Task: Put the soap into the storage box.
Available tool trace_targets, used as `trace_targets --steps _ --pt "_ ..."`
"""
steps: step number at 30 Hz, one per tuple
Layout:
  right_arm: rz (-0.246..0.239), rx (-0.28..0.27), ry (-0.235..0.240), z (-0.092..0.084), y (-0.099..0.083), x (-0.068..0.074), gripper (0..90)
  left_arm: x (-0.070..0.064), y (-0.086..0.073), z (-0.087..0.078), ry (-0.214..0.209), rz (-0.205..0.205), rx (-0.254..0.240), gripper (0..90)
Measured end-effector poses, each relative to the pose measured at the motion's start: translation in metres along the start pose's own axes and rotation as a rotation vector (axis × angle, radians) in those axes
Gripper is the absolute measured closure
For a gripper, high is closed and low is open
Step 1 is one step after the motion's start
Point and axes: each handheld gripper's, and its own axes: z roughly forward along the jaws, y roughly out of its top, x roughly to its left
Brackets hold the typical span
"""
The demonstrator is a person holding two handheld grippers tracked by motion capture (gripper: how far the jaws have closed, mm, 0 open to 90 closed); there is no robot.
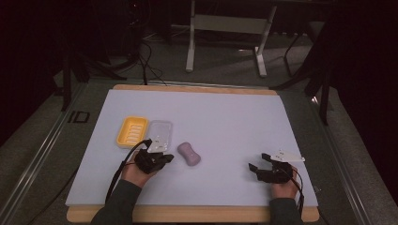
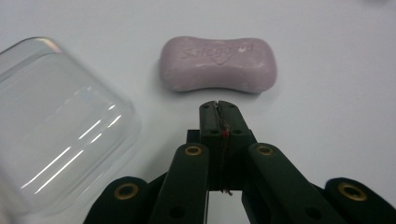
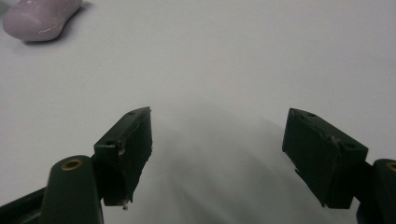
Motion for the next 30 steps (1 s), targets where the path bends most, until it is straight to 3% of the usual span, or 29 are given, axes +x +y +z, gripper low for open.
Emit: trace_targets --steps 14,20,30 --pt "0.001 0.001 0.002 0.0 0.0 0.0 23.8 -0.019 0.008 0.034 -0.088 0.081 0.06 90.0" --pt "0.001 0.001 0.003 0.0 0.0 0.0 23.8 -0.022 0.008 0.044 -0.105 0.106 0.101 90.0" --pt "0.002 0.001 0.003 0.0 0.0 0.0 23.8 -0.027 0.013 0.053 -0.113 0.152 0.125 90.0"
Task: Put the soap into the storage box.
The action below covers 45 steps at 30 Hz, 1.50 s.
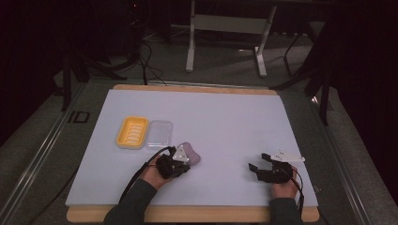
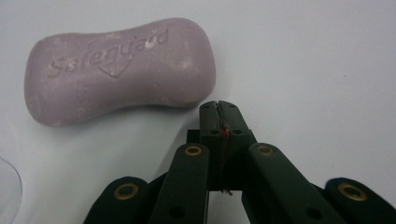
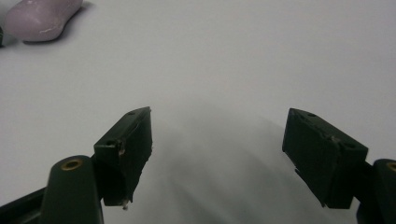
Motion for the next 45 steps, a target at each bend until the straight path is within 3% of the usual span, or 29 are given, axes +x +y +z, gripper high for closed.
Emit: trace_targets --steps 11,19,27,39,42,45 --pt "0.0 0.002 0.0 0.0 0.0 0.0 23.8 0.004 0.015 0.009 0.022 0.024 0.019 87.9" --pt "0.001 0.002 0.001 0.0 0.0 0.0 23.8 0.01 0.027 0.017 0.052 0.007 0.031 87.3" --pt "0.001 0.003 0.001 0.0 0.0 0.0 23.8 0.014 0.032 0.02 0.055 -0.013 0.004 84.5" --pt "-0.007 0.007 -0.002 0.0 0.0 0.0 23.8 0.023 0.037 -0.009 0.029 -0.031 -0.057 76.1" --pt "-0.006 0.006 -0.002 0.001 0.0 0.0 23.8 0.029 0.042 -0.014 0.025 -0.031 -0.029 75.2" --pt "-0.004 0.008 -0.002 0.001 0.0 0.0 23.8 0.035 0.047 -0.016 0.02 -0.037 -0.032 70.4"
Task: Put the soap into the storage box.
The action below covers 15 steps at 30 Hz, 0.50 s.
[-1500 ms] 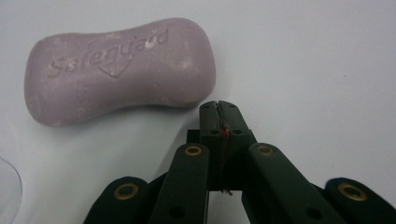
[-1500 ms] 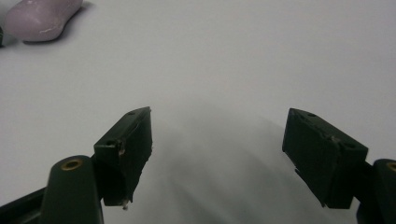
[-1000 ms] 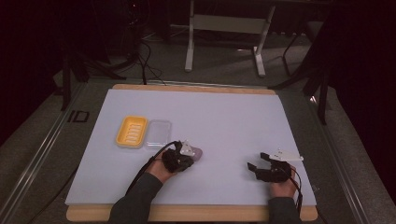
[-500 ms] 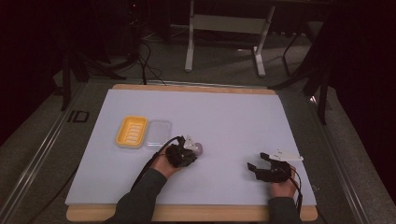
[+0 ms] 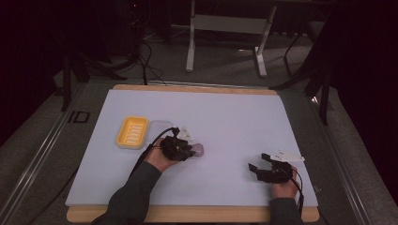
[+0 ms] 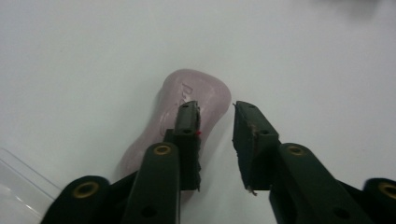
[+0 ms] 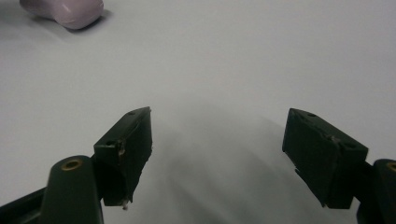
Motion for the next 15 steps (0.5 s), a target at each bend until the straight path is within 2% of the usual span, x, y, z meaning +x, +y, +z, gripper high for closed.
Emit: trace_targets --steps 5,8,11,15 --pt "-0.002 0.0 0.0 0.0 0.0 0.0 23.7 0.009 0.011 -0.001 -0.004 0.008 0.03 61.2" --pt "-0.004 0.0 0.0 0.0 0.0 0.0 23.8 0.016 0.016 0.0 -0.011 -0.004 0.042 52.8" --pt "-0.001 0.001 0.0 0.0 0.0 0.0 23.7 0.022 0.019 0.004 -0.027 0.009 0.063 47.9" --pt "0.002 0.0 0.003 0.0 0.0 0.0 23.2 0.023 0.021 0.011 -0.029 0.04 0.103 44.1"
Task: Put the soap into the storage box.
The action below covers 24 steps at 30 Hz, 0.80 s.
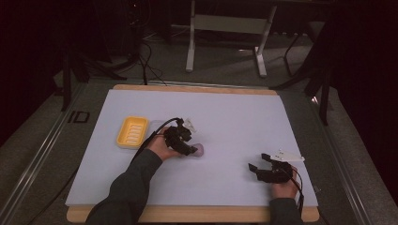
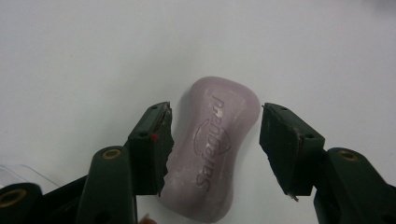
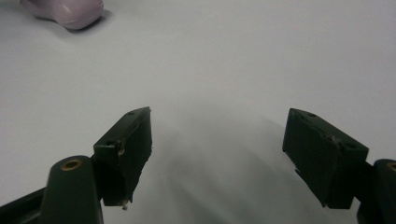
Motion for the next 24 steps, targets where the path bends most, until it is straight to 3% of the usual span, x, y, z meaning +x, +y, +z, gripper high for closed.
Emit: trace_targets --steps 5,11,18,24 --pt "0.002 0.001 0.001 0.0 0.0 0.0 22.9 0.001 0.001 0.006 -0.025 0.009 0.009 43.2" --pt "0.004 0.002 0.003 0.0 0.0 0.0 22.7 0.006 -0.003 0.015 -0.035 -0.001 0.025 31.3" --pt "0.005 0.002 0.003 0.0 0.0 -0.001 22.7 0.007 -0.006 0.024 -0.055 0.023 0.077 33.5" --pt "0.006 0.001 0.003 0.0 0.0 -0.001 22.3 0.007 -0.006 0.027 -0.056 0.034 0.078 34.3"
